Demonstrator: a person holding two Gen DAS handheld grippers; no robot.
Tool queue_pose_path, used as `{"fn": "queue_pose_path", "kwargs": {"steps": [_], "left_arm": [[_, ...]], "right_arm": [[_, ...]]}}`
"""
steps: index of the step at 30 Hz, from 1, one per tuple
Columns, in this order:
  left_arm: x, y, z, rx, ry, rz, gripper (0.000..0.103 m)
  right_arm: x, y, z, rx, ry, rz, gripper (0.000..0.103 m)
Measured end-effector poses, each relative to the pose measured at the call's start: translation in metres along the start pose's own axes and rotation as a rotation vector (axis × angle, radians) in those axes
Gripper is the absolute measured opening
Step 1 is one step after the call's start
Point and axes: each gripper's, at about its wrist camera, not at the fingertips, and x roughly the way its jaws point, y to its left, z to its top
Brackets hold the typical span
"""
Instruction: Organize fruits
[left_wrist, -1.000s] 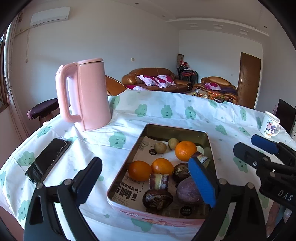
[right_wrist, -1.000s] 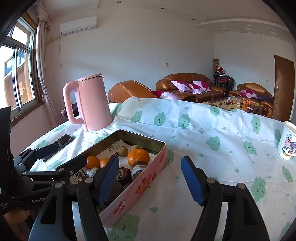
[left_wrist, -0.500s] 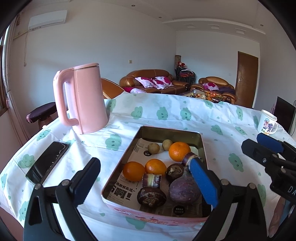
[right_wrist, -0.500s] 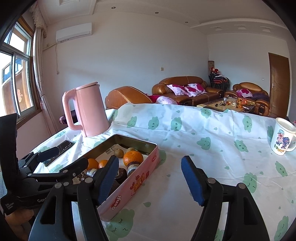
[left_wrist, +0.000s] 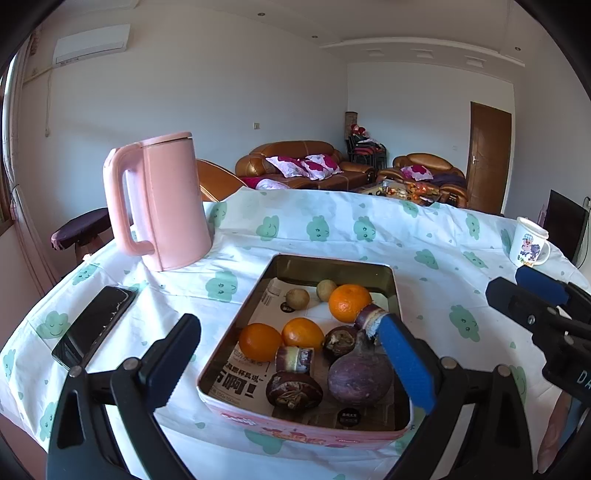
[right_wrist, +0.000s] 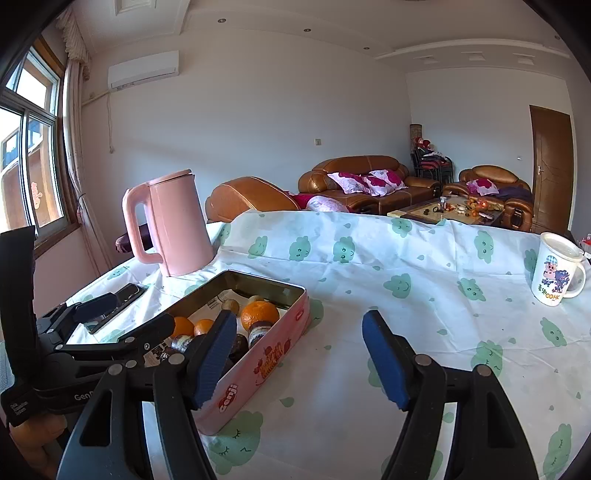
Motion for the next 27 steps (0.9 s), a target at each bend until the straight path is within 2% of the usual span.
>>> {"fn": "queue_pose_path", "kwargs": {"steps": [27], "left_arm": [[-0.007,-0.008,0.003,0.013,-0.026,-0.020,0.103]], "right_arm": [[-0.016,-0.012,0.003,0.009,-0.044,-0.029,0.073]]}}
